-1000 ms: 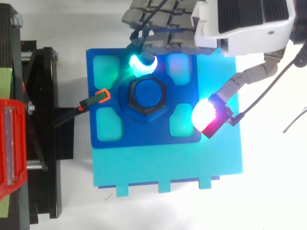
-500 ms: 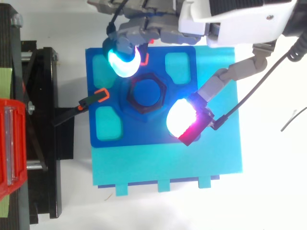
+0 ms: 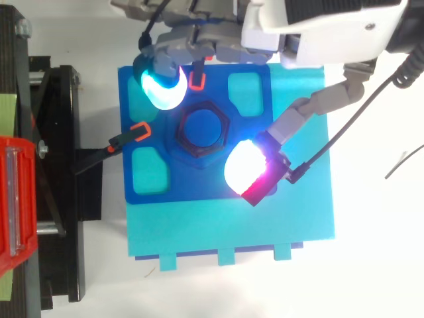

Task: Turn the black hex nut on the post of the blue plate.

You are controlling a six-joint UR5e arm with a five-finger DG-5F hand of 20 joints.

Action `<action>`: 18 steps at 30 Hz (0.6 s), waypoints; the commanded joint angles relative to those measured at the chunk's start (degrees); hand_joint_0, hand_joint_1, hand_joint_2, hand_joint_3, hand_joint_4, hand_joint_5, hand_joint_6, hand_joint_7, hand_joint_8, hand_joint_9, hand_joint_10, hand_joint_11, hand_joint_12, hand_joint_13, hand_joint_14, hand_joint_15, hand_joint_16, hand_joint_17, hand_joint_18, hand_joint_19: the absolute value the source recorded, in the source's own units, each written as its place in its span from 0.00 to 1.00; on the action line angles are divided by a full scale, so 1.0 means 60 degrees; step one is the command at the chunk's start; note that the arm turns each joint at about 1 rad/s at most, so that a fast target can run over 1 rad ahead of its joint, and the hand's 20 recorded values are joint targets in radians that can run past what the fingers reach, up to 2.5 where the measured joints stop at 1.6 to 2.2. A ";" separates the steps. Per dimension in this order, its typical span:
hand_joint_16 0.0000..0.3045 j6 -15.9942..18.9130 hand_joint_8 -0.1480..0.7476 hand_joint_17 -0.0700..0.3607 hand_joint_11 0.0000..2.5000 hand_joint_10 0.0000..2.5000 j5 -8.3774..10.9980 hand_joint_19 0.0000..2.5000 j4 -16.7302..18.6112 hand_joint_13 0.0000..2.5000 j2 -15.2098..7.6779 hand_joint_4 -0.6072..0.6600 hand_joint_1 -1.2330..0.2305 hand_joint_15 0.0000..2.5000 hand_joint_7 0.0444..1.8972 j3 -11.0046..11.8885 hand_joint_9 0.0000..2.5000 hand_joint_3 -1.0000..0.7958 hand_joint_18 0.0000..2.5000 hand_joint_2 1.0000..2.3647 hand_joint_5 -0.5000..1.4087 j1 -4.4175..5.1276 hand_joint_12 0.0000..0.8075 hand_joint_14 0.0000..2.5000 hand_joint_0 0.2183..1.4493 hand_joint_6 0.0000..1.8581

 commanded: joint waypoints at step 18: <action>0.18 0.0487 0.41 0.44 0.00 0.00 0.0069 0.00 0.1326 0.00 -0.0150 0.68 0.45 0.00 0.51 -0.0790 0.00 0.28 0.00 0.00 0.13 0.0211 0.46 0.00 0.13 0.27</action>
